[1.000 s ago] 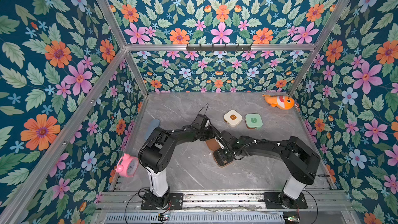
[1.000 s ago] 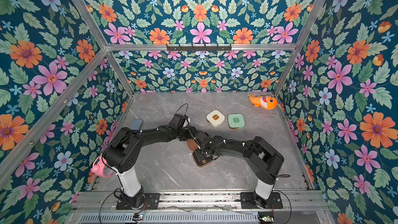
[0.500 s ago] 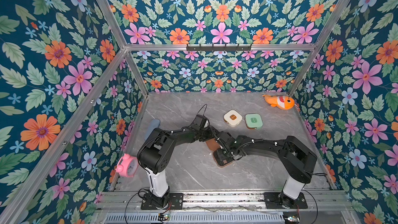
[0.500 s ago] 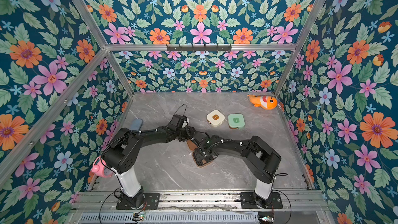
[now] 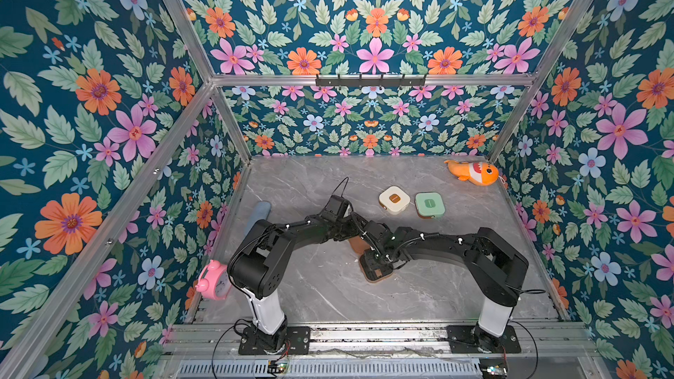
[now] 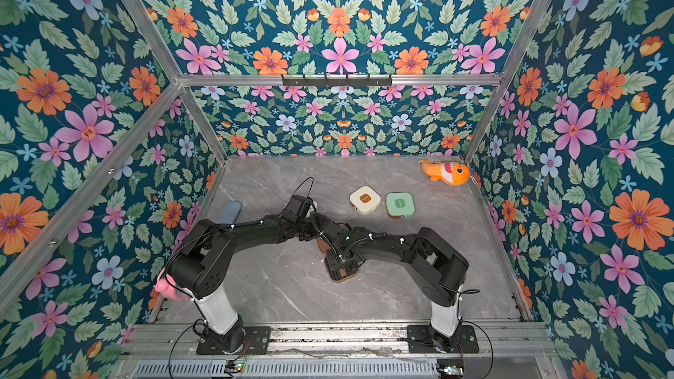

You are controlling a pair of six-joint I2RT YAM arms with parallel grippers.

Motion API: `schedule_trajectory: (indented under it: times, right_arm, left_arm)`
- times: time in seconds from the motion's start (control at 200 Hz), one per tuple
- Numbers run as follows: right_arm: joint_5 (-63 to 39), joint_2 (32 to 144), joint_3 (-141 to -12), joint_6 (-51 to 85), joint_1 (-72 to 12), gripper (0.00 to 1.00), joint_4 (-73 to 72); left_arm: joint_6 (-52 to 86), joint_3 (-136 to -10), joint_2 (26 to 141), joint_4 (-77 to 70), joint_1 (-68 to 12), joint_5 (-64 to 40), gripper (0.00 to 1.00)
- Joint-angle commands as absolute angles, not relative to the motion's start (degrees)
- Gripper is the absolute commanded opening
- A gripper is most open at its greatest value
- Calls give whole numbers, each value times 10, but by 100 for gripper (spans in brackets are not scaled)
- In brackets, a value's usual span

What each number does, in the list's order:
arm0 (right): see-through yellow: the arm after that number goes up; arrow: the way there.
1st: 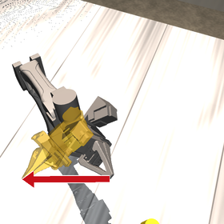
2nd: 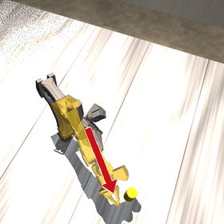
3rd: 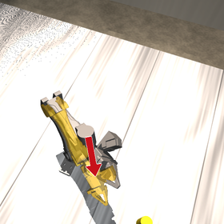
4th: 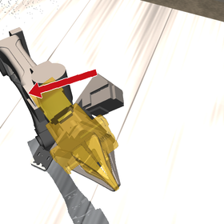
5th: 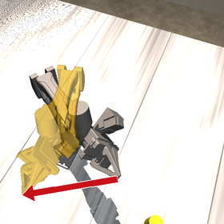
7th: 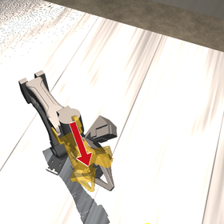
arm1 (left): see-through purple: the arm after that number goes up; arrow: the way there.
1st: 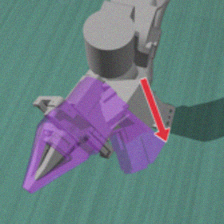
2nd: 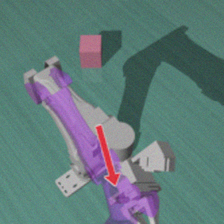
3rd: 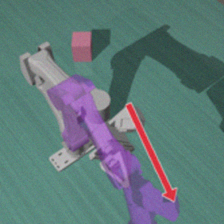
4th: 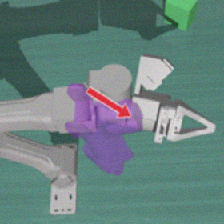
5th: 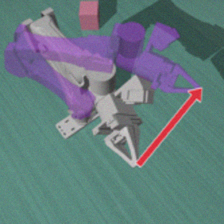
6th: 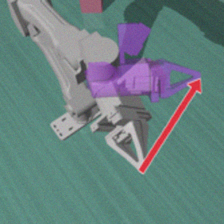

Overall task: Organize nail clipper sets
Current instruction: Place the nail clipper in the storage box.

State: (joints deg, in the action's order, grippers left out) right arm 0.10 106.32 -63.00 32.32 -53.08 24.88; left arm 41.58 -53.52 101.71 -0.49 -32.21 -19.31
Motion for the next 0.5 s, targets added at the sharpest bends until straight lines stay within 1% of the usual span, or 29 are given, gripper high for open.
schedule_trajectory:
  times: [0.0,0.135,0.29,0.335,0.495]
  right_arm:
    - [-26,1077,-604,347,-532,21,362]
    - [-23,1046,-610,346,-532,30,358]
    - [-17,1016,-629,341,-533,49,358]
    - [-13,1009,-637,340,-532,53,361]
    - [-1,990,-669,336,-532,60,375]
  left_arm:
    - [406,-539,1012,57,-319,-178,59]
    - [401,-542,1002,66,-315,-176,59]
    - [396,-538,986,77,-309,-172,60]
    - [395,-536,980,81,-308,-171,60]
    - [391,-528,953,91,-303,-166,62]
